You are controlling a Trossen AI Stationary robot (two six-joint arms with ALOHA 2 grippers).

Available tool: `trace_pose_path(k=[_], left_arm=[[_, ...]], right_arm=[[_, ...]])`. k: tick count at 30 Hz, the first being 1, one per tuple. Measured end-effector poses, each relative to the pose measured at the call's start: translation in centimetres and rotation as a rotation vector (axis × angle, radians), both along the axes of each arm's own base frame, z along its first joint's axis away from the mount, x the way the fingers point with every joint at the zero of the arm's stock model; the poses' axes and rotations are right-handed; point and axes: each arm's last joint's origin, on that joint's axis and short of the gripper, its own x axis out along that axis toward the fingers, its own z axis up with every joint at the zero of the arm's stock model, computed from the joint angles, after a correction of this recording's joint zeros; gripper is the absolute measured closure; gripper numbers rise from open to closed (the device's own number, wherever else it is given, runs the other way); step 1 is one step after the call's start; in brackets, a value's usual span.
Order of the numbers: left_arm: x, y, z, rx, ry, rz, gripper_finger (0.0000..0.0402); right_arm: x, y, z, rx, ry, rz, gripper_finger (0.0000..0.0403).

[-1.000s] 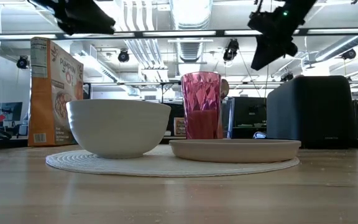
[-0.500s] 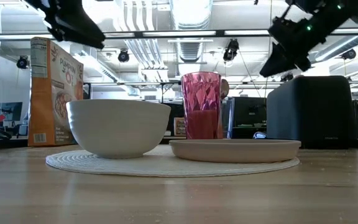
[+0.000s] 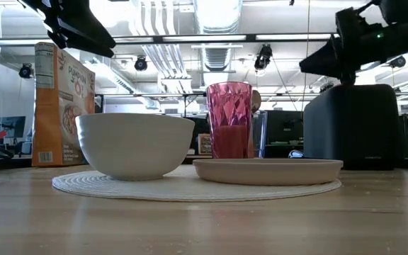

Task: Arrange a breakfast setting
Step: Pour the cereal from the orange cereal box into the white bowl

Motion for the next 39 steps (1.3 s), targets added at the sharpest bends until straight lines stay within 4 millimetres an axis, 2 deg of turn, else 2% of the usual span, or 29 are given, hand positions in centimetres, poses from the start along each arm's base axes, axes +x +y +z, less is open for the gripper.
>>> trace_pose_path(k=[5,10,17,19,24,28,31,39], left_arm=[[0.0,0.1,0.0,0.036,-0.008,0.03,0.0193],[0.0,0.1,0.0,0.045,-0.006,0.035,0.0193],[0.0,0.1,0.0,0.046,-0.006,0.036,0.0193],[0.0,0.1,0.0,0.046,-0.005,0.035,0.0193],[0.0,0.1,-0.1,0.051,0.004,0.036,0.0193],[0.0,0.1,-0.2,0.052,0.006,0.036,0.0193],[0.0,0.1,-0.2,0.052,0.006,0.036,0.0193],[0.0,0.1,-0.1,0.05,0.003,0.037,0.0193]], right_arm=[[0.0,0.7,-0.2,-0.064,-0.065,0.103,0.0319],[-0.1,0.8,-0.3,-0.151,-0.033,0.143,0.0319],[-1.0,1.0,1.4,-0.229,0.008,0.158,0.0319],[-1.4,1.1,2.4,-0.23,-0.015,0.172,0.0319],[-2.9,1.7,3.2,-0.226,-0.107,0.27,0.0319],[-3.8,2.3,2.7,-0.226,-0.194,0.415,0.0319],[-4.0,2.6,1.5,-0.187,-0.249,0.488,0.0319],[-3.8,2.7,-1.7,-0.179,-0.345,0.506,0.0319]])
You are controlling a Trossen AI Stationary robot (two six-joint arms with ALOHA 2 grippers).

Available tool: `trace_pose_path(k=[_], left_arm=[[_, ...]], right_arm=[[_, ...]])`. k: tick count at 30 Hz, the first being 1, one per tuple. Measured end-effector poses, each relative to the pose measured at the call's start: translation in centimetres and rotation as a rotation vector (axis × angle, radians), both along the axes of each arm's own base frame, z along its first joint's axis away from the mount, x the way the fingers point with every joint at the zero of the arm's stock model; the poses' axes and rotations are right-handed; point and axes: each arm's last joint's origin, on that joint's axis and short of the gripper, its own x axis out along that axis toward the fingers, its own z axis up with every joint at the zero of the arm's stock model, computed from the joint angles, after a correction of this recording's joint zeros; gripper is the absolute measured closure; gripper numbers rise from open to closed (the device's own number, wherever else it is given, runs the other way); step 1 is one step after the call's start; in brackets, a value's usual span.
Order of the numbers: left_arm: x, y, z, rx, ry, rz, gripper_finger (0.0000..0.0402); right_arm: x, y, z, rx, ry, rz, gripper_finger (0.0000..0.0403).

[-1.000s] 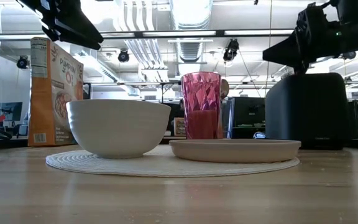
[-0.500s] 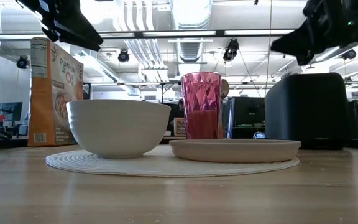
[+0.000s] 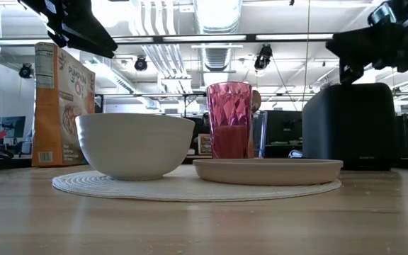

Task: Arrange a breakfast setting
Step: Pour the cereal from the orange cereal box into the white bowl

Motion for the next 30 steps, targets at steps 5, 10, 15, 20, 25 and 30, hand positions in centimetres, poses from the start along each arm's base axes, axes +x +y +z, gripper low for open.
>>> trace_pose_path(k=[5,10,15,20,25,30], left_arm=[[0.01,0.0,0.01,-0.003,-0.003,0.002,0.0193],[0.0,0.0,0.01,-0.003,-0.002,0.002,0.0193],[0.0,0.02,0.01,0.002,-0.004,0.008,0.0193],[0.0,0.02,0.01,-0.011,-0.012,0.016,0.0193],[0.1,-0.2,-0.03,-0.069,-0.002,-0.039,0.0193],[0.57,-0.68,-0.09,-0.15,0.0,-0.124,0.0193]], right_arm=[[0.07,0.15,-0.35,-0.001,0.01,0.028,0.0319],[0.06,0.16,-0.37,-0.007,0.012,0.027,0.0319],[0.14,0.15,-0.62,0.02,0.038,0.031,0.0319],[0.14,0.16,-0.7,0.005,0.046,0.033,0.0319],[0.16,0.16,-0.8,-0.026,0.053,0.031,0.0319],[0.15,0.15,-0.7,0.012,0.045,0.029,0.0319]])
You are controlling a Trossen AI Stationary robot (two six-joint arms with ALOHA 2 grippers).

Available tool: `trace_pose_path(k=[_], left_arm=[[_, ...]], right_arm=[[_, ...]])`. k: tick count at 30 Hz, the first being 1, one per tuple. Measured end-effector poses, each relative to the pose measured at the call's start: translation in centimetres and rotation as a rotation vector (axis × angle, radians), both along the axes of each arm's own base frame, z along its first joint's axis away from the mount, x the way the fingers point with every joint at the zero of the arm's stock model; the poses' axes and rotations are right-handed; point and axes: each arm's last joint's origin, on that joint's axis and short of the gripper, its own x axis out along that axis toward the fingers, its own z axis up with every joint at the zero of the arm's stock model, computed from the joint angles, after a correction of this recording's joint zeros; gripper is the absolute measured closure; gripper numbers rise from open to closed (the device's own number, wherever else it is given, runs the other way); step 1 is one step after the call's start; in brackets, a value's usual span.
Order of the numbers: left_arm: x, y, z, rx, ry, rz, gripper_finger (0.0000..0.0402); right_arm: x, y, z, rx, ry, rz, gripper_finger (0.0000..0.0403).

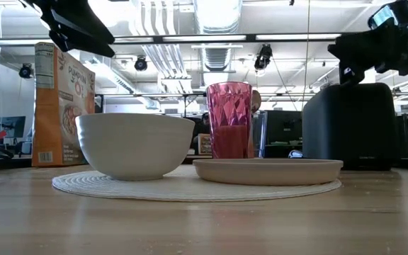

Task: Arrange a breakfast setting
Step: Pour the cereal from the orange cereal box into the white bowl

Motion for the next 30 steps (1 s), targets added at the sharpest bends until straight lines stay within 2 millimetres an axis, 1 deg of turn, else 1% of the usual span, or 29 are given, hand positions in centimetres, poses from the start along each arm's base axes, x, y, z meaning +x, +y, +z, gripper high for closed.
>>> trace_pose_path(k=[5,10,17,22,26,30], left_arm=[[0.8,-0.3,-0.8,0.003,0.038,-0.007,0.0193],[1.5,-0.7,-1.7,0.009,0.091,-0.026,0.0193],[1.6,-0.7,-1.9,-0.016,0.09,-0.003,0.0193],[0.9,-0.3,-2.2,-0.046,0.173,0.077,0.0193],[1.2,-0.2,-2.0,-0.069,0.247,0.151,0.0193],[1.6,-0.3,-1.2,-0.057,0.344,0.252,0.0191]], right_arm=[[0.0,0.0,-0.1,-0.031,0.006,-0.001,0.0319],[0.0,0.0,0.0,-0.003,0.001,-0.003,0.0319],[0.0,0.0,-0.1,-0.031,0.006,-0.002,0.0319],[0.0,0.0,0.0,-0.004,0.002,-0.004,0.0319],[0.0,0.0,-0.1,-0.015,0.004,-0.004,0.0319],[0.0,0.0,-0.1,-0.03,0.006,-0.004,0.0319]])
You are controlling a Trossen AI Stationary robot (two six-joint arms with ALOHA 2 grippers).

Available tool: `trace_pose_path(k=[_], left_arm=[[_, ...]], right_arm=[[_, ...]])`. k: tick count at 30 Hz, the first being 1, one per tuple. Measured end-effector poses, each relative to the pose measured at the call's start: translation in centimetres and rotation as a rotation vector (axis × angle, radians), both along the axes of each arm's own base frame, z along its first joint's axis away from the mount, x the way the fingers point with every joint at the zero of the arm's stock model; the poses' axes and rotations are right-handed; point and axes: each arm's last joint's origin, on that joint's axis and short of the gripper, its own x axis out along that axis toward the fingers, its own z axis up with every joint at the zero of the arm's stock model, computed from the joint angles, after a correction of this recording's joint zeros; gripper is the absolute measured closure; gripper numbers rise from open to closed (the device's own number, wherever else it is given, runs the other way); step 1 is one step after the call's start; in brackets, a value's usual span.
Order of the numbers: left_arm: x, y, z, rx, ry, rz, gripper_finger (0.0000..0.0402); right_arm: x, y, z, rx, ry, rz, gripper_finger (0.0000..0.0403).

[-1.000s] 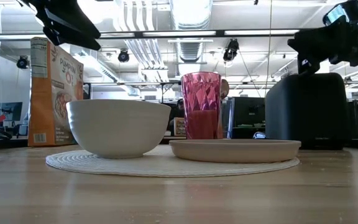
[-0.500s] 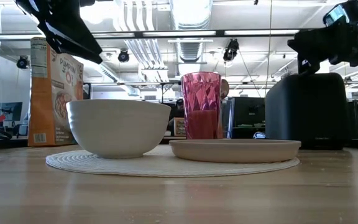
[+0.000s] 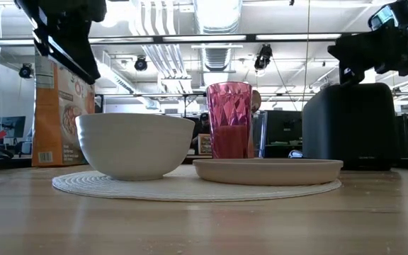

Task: Arrange a breakfast setting
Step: Pour the cereal from the orange cereal box into the white bowl

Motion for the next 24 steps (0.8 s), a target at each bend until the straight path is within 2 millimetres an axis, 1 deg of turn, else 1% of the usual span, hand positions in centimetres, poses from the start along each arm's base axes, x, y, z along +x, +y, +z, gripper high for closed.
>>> trace_pose_path(k=[3,6,11,14,19,21,24], left_arm=[[0.3,0.1,0.2,0.06,0.06,0.102,0.0172],[0.0,0.3,-0.2,0.11,0.123,0.209,0.0134],[-1.1,0.6,-0.6,0.106,0.199,0.371,0.006],[-1.8,0.9,-0.1,0.081,0.172,0.437,0.0031],[-3.3,1.5,0.7,0.089,0.137,0.566,0.0007],[-3.8,1.7,0.9,0.101,0.142,0.615,0.0003],[-4.2,2.0,0.6,0.087,0.133,0.642,0.0002]], right_arm=[[0.0,0.0,0.1,0.023,-0.003,0.0,0.0319],[0.0,0.0,0.1,0.027,-0.004,0.0,0.0319],[0.0,0.0,0.0,0.0,0.001,0.0,0.0319],[0.0,0.0,0.0,0.022,-0.003,0.0,0.0319],[0.0,0.0,0.0,0.01,-0.001,0.0,0.0319],[0.0,0.0,0.0,-0.001,0.001,0.0,0.0319],[0.0,0.0,0.0,0.015,-0.002,0.0,0.0319]])
